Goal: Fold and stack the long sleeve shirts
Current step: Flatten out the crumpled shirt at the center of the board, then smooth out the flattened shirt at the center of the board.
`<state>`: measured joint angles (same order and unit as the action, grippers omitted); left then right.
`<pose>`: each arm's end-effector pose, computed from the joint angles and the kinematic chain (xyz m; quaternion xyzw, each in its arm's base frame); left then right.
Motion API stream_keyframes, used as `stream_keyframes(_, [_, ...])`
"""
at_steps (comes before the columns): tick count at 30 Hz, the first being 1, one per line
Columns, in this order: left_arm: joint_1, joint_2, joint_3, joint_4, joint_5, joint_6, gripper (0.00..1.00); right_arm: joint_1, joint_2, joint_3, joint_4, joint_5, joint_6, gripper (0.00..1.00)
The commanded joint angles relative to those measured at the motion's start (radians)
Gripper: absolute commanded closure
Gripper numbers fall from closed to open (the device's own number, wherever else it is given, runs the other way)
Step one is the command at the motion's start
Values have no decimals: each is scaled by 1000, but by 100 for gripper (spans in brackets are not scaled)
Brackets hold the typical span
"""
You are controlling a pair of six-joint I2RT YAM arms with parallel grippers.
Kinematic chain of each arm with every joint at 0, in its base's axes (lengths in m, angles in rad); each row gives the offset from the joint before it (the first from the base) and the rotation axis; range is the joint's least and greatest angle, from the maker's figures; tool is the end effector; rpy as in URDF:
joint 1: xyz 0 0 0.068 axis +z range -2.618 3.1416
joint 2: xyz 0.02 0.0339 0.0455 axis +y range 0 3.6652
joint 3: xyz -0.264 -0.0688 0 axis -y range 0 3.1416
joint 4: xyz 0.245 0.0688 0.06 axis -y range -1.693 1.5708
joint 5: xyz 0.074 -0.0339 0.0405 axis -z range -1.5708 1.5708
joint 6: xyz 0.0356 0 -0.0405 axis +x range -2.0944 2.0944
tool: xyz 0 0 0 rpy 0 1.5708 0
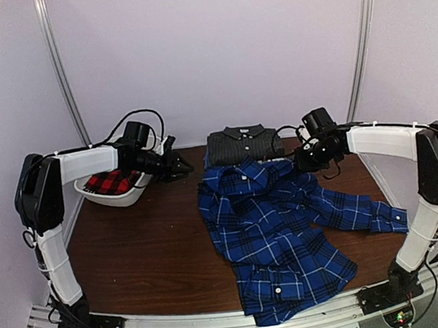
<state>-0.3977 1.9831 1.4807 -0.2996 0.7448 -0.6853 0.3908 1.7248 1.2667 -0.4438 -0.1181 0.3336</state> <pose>0.3954 -0.1923 0.2180 0.0113 0.8741 -0.4691 0.1255 0.3447 0.1466 0.2341 -0.0463 0.9420 0.1682 0.2867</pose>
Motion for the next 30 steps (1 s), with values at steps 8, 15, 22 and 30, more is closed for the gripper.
stream_keyframes(8, [-98, -244, -160, -52, -254, 111, 46, -82, -20, -56, 33, 95, 14, 100])
stream_keyframes(15, [-312, -338, -340, -29, -346, 24, 47, -82, -14, -76, 41, 97, 1, 99])
stream_keyframes(22, [-486, -299, -419, 74, -336, -87, 51, -83, 2, -77, 45, 90, -7, 99])
stream_keyframes(30, [-553, -212, -429, 131, -330, -142, 52, -82, 7, -93, 63, 78, -7, 99])
